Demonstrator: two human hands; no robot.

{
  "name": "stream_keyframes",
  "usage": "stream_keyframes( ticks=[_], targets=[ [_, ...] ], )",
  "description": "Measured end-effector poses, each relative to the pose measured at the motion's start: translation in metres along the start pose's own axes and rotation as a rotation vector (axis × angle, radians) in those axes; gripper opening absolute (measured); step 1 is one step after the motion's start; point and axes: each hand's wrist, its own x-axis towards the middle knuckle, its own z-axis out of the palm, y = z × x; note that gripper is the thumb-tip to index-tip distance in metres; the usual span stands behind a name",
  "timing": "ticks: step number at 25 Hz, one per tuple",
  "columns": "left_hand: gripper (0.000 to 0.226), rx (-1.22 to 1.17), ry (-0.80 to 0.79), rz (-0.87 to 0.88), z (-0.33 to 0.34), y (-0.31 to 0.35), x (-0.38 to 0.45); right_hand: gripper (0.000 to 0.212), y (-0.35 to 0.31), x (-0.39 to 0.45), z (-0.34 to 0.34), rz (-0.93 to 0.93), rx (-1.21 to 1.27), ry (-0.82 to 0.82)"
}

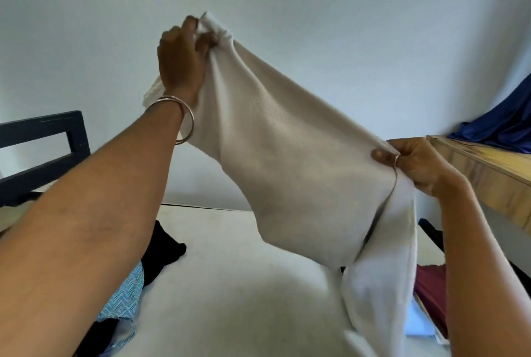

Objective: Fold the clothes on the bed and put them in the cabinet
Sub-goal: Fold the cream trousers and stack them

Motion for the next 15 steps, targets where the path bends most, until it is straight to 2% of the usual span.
stream_keyframes(
  ticks=[2, 4, 6, 8, 9, 11, 13, 15],
  targets=[
    [0.039, -0.019, -0.108, -0.089, 0.009, -0.014, -0.028, 0.007, 0.014, 0.003, 0.010, 0.030, -0.242, -0.020],
    [0.028, -0.003, -0.205, -0.282, 0.016, -0.021, -0.057, 0.023, 0.047, 0.006, 0.022, 0.063, -0.462, 0.004],
    [0.020, -0.049, -0.259, -0.501, 0.024, -0.017, -0.077, 0.038, 0.074, 0.009, 0.031, 0.079, -0.494, 0.208],
    [0.017, -0.189, -0.286, -0.623, 0.031, -0.018, -0.090, 0.048, 0.080, 0.005, 0.036, 0.046, -0.447, 0.484],
    [0.014, -0.315, -0.282, -0.650, 0.033, -0.024, -0.095, 0.053, 0.079, 0.001, 0.041, 0.014, -0.464, 0.602],
    [0.004, -0.626, -0.254, -0.699, 0.034, -0.046, -0.114, 0.049, 0.080, -0.013, 0.056, -0.105, -0.534, 0.748],
    [0.015, -0.859, -0.241, -0.826, 0.024, -0.073, -0.154, 0.036, 0.103, -0.041, 0.089, -0.272, -0.584, 0.747],
    [0.024, -0.951, -0.172, -0.974, 0.005, -0.110, -0.211, 0.028, 0.149, -0.079, 0.143, -0.310, -0.606, 0.594]
  ],
)
